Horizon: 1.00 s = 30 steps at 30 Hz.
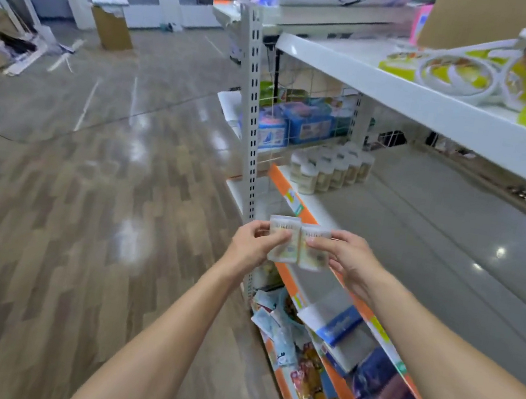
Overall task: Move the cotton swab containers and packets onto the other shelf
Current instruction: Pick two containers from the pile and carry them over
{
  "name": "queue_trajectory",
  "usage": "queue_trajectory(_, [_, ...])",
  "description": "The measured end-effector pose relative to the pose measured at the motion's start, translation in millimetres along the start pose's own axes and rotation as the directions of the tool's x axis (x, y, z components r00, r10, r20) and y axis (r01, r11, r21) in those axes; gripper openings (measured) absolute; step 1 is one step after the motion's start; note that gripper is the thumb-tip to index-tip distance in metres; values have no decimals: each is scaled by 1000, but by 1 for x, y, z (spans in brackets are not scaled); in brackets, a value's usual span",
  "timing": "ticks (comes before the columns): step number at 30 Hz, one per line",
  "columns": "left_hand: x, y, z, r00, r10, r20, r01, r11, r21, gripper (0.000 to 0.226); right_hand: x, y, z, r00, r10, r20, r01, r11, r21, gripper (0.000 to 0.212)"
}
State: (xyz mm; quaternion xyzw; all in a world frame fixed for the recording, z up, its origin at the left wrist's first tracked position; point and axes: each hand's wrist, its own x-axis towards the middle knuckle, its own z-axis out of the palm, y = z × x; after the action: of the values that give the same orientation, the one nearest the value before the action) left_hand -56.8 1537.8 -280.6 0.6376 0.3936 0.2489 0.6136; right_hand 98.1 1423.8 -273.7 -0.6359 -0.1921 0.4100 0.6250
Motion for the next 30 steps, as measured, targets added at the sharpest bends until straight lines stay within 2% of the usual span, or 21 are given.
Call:
queue_trajectory(3, [36,8,9,999,40,14,-41,999,23,39,28,-12,-8,999,-16,-48,17,1000,26,38])
queue_trajectory(8, [91,12,26,991,85,99,-96,990,106,44,68,-23,-29,990,-58,-130,51,997,-55,32])
queue_trajectory(11, [124,18,41,976,132,172,-167,964,206,44,86,-27,-41,976,-89,-199,70,992,-102,11])
queue_trajectory(14, [160,30,57,945,190,265,-269,913,306,39,109,-31,-53,947,-118,-300,92,991,-99,17])
queue_trajectory(17, [200,44,72,865,249,435,-417,840,348,50,128,-33,-61,922,-111,-371,104,994,-38,9])
queue_trajectory(20, [234,60,88,741,329,585,-586,742,326,51,141,-32,-67,884,-121,-451,133,991,-4,15])
queue_trajectory(22, [252,66,99,657,391,644,-691,654,308,46,145,-32,-70,851,-120,-511,149,989,16,16])
queue_trajectory(27, [290,77,133,514,362,778,-826,452,336,49,149,-24,-72,762,-97,-640,174,983,57,16])
queue_trajectory(30, [312,88,147,415,411,812,-897,332,291,49,154,-22,-75,737,-102,-669,159,987,25,17])
